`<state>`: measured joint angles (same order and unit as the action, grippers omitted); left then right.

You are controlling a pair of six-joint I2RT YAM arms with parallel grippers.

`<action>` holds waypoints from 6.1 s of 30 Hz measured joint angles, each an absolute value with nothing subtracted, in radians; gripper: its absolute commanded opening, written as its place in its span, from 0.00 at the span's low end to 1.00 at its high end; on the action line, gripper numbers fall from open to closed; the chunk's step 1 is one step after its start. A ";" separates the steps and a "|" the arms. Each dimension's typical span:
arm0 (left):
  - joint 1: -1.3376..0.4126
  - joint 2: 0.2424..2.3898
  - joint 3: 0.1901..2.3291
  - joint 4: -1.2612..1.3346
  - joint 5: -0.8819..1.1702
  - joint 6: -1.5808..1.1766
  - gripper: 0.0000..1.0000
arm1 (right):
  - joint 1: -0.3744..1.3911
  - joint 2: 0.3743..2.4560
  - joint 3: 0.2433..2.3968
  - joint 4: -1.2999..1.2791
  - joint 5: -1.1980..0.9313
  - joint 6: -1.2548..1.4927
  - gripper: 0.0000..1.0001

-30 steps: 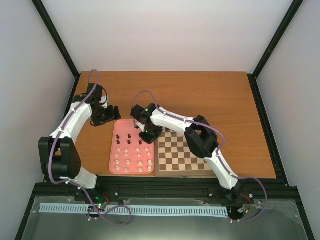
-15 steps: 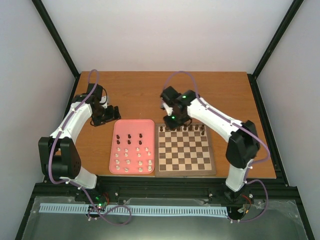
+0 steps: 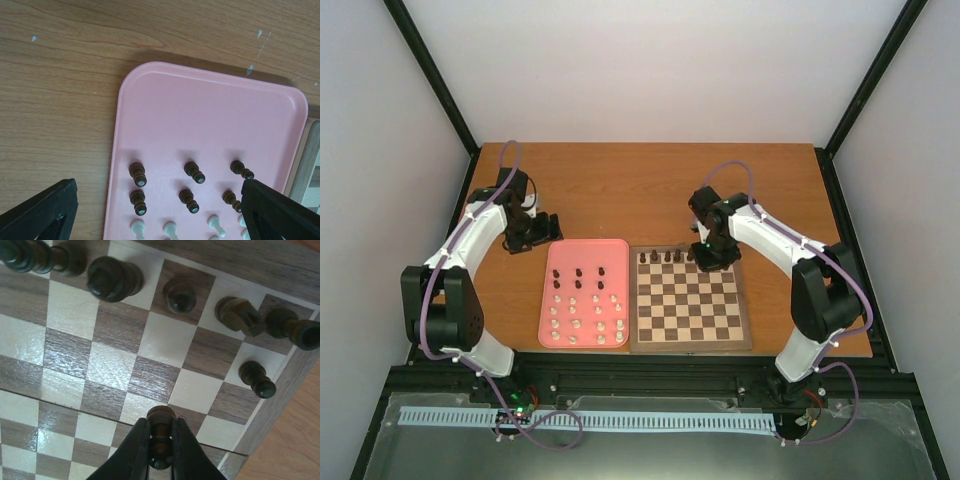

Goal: Set up the chess pieces on the board
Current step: Place the chess piece on the chessboard, then pick up the chess piece from the storage box, then place the chess piece on the chessboard.

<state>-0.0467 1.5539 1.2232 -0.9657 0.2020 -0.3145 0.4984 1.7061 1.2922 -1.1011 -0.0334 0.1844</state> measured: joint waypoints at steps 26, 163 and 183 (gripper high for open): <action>-0.047 1.583 1.267 -0.969 0.192 -0.309 1.00 | 0.388 1.806 1.271 -0.990 -0.015 0.168 0.05; -0.047 1.581 1.244 -0.958 0.228 -0.310 1.00 | 0.577 1.653 1.310 -1.095 -0.084 0.170 0.03; -0.047 1.602 1.252 -0.960 0.212 -0.309 1.00 | 0.497 1.781 1.298 -0.999 -0.053 0.168 0.04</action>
<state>-0.0467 1.6020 1.2518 -0.9600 0.2123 -0.3092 0.4969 1.7809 1.2984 -0.9989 -0.0528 0.1684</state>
